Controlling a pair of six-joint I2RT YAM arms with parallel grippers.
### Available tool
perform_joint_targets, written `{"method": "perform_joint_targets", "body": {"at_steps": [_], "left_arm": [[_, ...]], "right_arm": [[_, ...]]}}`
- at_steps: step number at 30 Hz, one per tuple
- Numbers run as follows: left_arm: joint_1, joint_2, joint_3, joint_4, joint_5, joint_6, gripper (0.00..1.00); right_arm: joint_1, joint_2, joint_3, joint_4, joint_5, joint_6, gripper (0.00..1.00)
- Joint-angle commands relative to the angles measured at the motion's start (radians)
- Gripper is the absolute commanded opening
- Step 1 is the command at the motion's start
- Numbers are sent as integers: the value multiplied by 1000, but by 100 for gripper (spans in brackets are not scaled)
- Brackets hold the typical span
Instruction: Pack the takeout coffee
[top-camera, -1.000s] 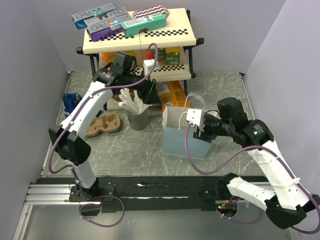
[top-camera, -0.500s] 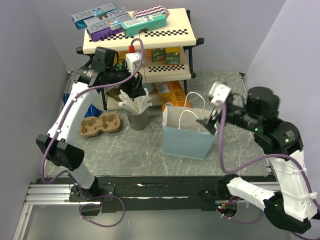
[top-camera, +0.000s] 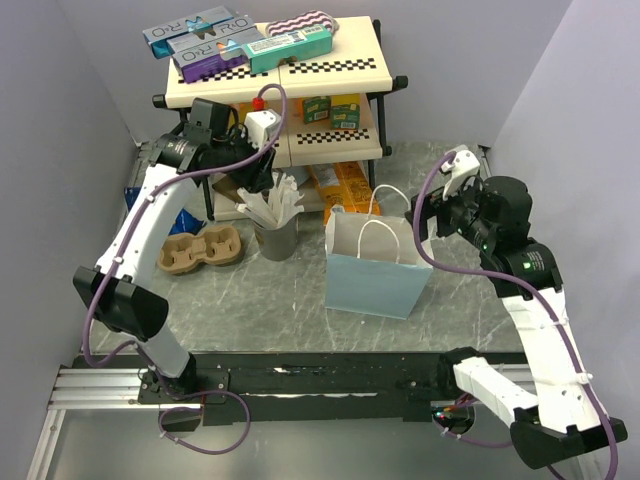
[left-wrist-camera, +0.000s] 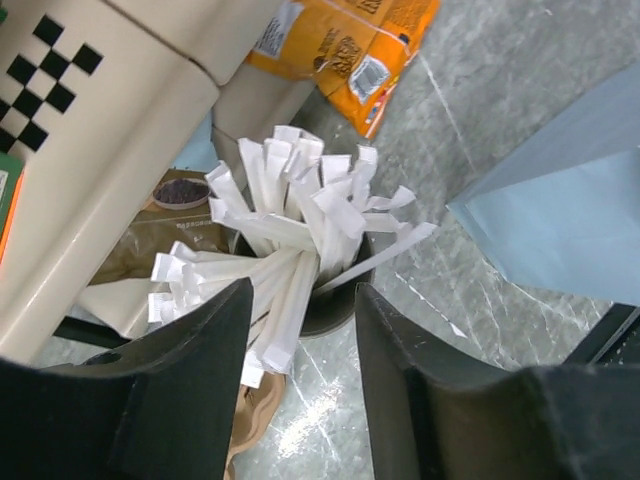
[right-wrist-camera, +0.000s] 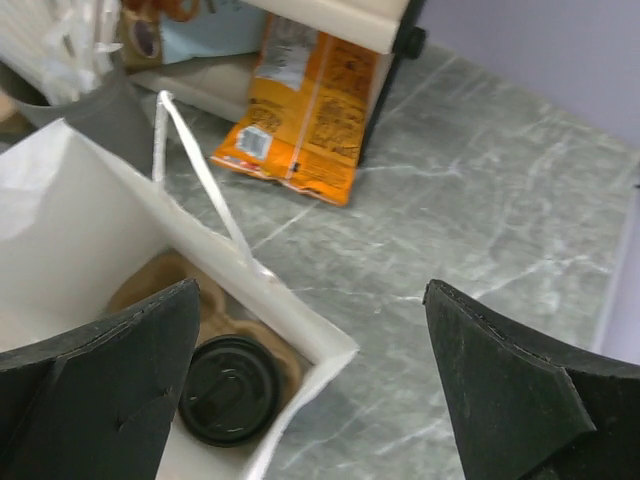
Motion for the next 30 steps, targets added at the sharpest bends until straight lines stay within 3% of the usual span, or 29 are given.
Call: {"method": "perform_joint_targets", "body": {"at_steps": [1,9,15,30], "left_arm": [[0,39,34,37,-86,-55,55],[0,106,54,28,-126,-52,52],[1,135,69,42,-178,-60,55],[13,226,149,43,-152,-69,44]], "right_arm": [[-5,-30,4,74,-74,76,98],[-5,-21,0,82,-115,73,98],[-7,-13,0,79,-127,66,98],[-7,34,26,77,-132,49,98]]}}
